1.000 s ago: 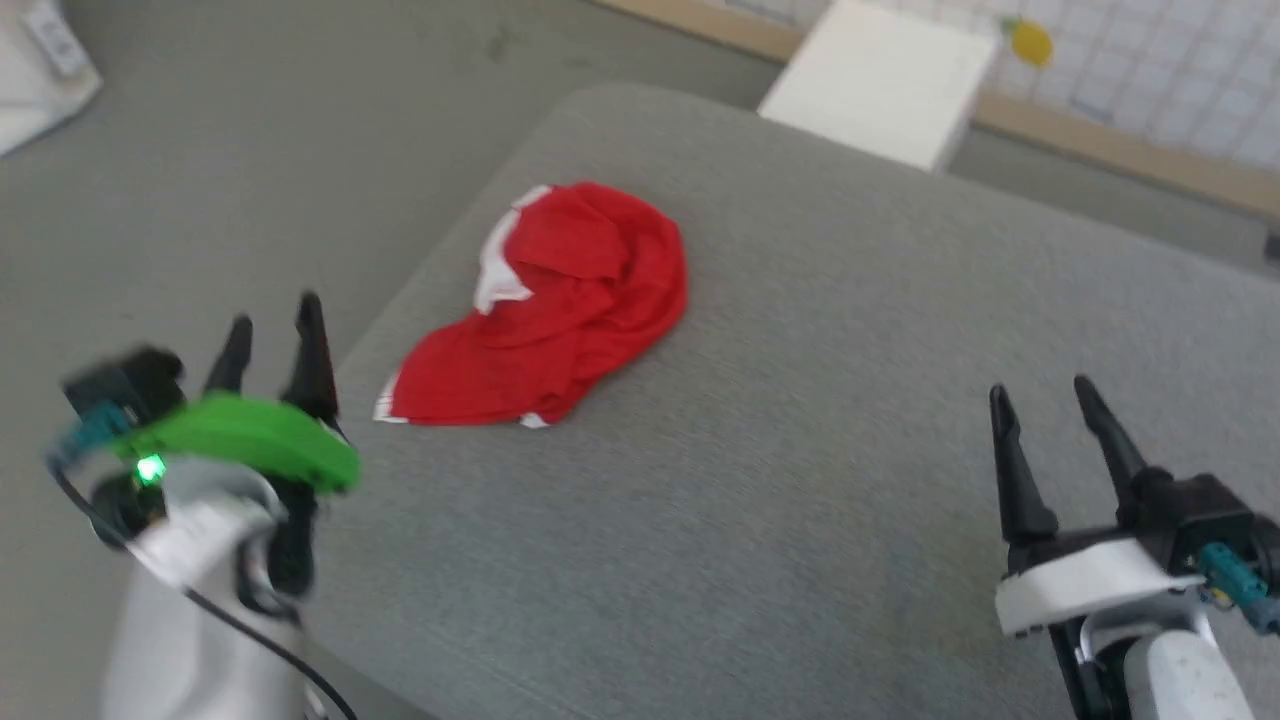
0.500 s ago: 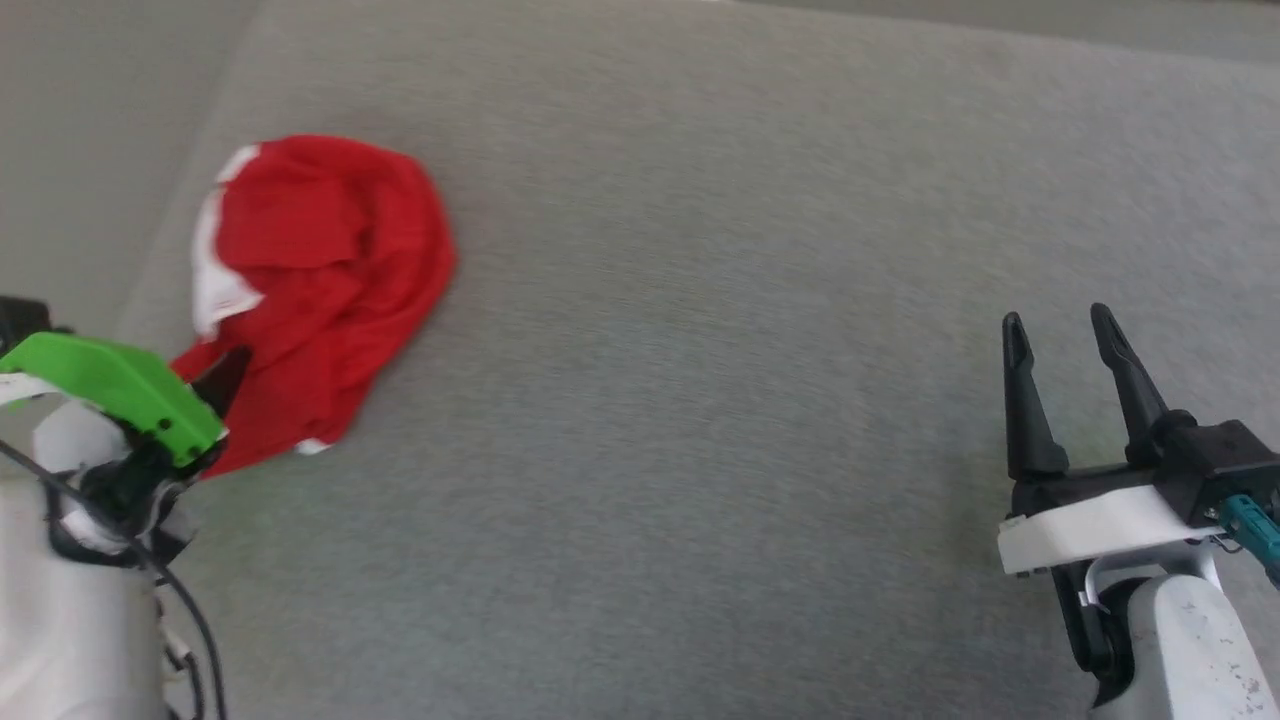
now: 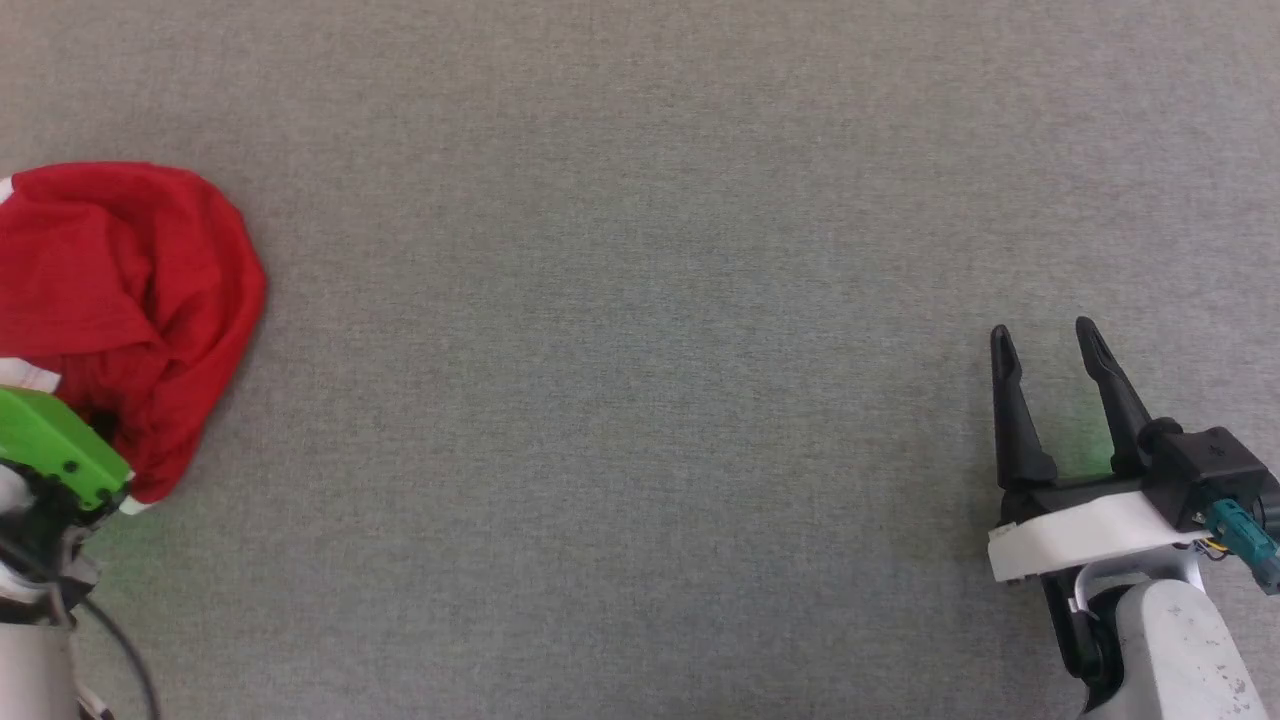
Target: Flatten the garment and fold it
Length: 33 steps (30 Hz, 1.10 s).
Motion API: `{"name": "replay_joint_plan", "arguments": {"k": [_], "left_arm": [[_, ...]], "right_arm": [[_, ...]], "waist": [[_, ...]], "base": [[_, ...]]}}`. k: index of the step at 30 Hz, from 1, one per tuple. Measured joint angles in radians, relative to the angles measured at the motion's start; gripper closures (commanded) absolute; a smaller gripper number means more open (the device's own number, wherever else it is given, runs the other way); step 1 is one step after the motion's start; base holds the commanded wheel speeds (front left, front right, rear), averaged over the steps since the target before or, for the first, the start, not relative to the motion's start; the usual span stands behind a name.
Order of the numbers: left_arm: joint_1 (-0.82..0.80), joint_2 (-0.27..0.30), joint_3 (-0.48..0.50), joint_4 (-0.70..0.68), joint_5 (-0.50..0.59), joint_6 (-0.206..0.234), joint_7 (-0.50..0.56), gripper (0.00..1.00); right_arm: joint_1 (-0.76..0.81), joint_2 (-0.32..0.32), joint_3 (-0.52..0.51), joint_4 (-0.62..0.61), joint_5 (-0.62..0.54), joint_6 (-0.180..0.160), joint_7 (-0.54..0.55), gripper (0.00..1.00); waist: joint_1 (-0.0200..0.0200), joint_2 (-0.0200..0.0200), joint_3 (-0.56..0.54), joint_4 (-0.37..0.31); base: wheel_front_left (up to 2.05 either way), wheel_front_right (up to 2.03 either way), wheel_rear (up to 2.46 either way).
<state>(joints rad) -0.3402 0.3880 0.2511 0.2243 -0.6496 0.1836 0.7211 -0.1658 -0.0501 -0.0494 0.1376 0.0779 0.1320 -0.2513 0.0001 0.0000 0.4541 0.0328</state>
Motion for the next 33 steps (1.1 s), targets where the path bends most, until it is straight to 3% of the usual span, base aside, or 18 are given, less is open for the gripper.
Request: {"name": "replay_joint_plan", "arguments": {"k": [8,13,17,24,33], "left_arm": [[-0.04,-0.014,0.005,-0.012,0.185,-0.059,-0.617,1.0],[-0.079,-0.028,-0.035,-0.027,0.244,-0.107,-0.869,1.0],[-0.091,-0.067,-0.102,-0.077,0.278,-0.131,-0.94,1.0],[-0.134,-0.169,-0.23,-0.139,0.305,-0.175,-0.964,1.0],[-0.2,-0.308,-0.435,-0.074,0.281,-0.243,-0.957,1.0]], "right_arm": [[0.005,0.0,-0.015,0.021,0.002,0.0,-0.005,0.0],[0.048,0.0,-0.029,0.035,0.008,0.0,-0.005,0.0],[0.101,0.0,-0.039,0.04,0.012,0.0,-0.005,0.0],[0.153,0.001,-0.051,0.034,0.011,0.0,-0.005,0.0],[0.172,0.0,-0.046,0.004,0.011,0.0,0.014,0.0]], "waist": [[0.0,0.0,-0.067,0.001],[0.0,0.0,-0.151,0.014],[-0.0001,0.0,-0.234,0.025],[-0.0001,0.0,-0.368,0.019],[-0.0001,0.0,-0.434,-0.077]], "base": [[0.0,0.0,0.0],[0.0,0.0,0.0],[0.0,0.0,0.0],[0.0,0.0,0.0],[0.0,0.0,0.0]]}}
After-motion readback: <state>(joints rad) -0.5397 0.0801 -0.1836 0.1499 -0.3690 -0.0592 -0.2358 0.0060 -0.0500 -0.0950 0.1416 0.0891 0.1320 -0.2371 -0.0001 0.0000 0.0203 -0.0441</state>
